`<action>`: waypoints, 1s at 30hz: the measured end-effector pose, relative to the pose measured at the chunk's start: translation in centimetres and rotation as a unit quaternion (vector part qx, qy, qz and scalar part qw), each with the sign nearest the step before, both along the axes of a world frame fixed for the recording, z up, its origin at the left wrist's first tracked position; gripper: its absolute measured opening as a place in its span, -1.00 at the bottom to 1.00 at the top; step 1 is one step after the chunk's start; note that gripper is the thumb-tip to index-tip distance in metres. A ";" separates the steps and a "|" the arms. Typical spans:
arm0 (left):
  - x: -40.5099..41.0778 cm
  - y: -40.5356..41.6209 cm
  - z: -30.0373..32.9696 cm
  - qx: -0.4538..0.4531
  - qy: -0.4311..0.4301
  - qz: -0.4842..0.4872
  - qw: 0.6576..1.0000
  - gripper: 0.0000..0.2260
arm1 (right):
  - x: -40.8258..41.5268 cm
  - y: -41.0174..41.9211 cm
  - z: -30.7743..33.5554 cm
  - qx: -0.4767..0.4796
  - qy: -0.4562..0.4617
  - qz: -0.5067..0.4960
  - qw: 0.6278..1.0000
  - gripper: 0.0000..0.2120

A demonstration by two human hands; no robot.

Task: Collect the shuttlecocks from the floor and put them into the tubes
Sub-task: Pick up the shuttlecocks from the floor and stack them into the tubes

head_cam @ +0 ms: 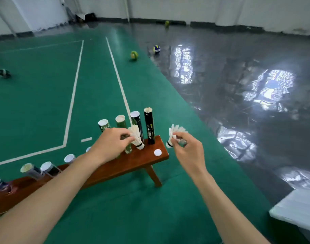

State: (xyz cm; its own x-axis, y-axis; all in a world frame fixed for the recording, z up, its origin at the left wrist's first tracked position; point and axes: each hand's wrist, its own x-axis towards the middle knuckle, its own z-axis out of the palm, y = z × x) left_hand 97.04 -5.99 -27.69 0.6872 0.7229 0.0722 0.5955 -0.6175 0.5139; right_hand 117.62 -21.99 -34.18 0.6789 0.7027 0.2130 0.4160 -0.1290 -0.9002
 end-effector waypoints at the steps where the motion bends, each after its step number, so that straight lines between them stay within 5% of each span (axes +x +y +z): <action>1: 1.2 1.5 -0.5 -0.002 -0.001 0.010 1.000 -0.82 | 1.4 1.9 -0.4 0.010 0.006 0.002 1.000 -0.82; 6: 6.4 8.8 -2.7 -0.033 0.036 0.035 0.998 -0.82 | 7.0 10.2 -1.8 0.035 -0.007 -0.011 0.999 -0.58; 12: 11.1 18.9 -6.0 -0.061 0.061 0.053 0.995 -0.81 | 11.6 20.0 -2.8 -0.018 -0.021 0.012 1.000 -0.92; 30: 27.3 31.8 -15.5 -0.076 0.113 0.188 0.973 -0.77 | 26.5 41.5 -8.4 -0.064 0.071 0.109 0.989 -0.80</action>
